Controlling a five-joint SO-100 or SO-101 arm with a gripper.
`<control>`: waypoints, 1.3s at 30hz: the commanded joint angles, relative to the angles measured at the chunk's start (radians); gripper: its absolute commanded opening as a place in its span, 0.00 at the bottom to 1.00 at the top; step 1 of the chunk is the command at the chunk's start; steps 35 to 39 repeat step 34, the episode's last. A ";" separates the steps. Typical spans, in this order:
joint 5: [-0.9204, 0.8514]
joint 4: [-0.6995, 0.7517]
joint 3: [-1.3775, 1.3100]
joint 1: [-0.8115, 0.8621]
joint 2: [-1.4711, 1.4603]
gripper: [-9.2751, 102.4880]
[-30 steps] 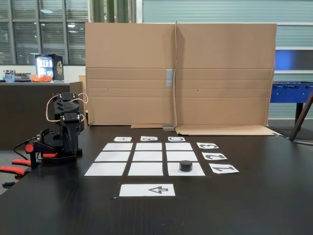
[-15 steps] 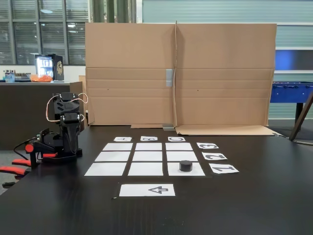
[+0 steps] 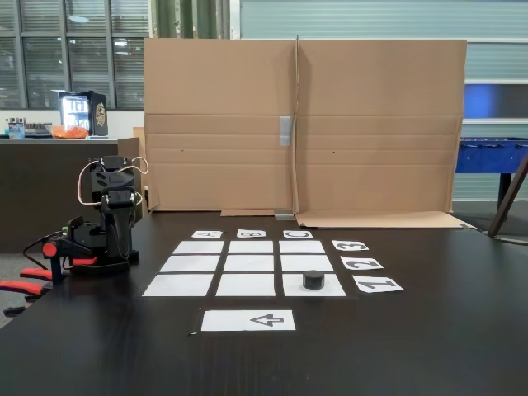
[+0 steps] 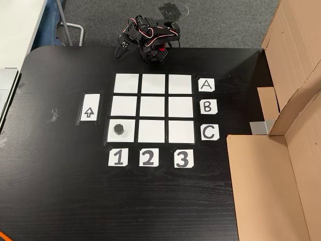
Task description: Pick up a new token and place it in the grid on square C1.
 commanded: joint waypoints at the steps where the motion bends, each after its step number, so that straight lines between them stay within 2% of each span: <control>1: -0.006 0.003 -0.005 0.008 0.005 0.08; 18: 0.008 0.008 -0.005 0.063 0.006 0.08; 39: 0.009 0.008 -0.006 0.055 0.006 0.08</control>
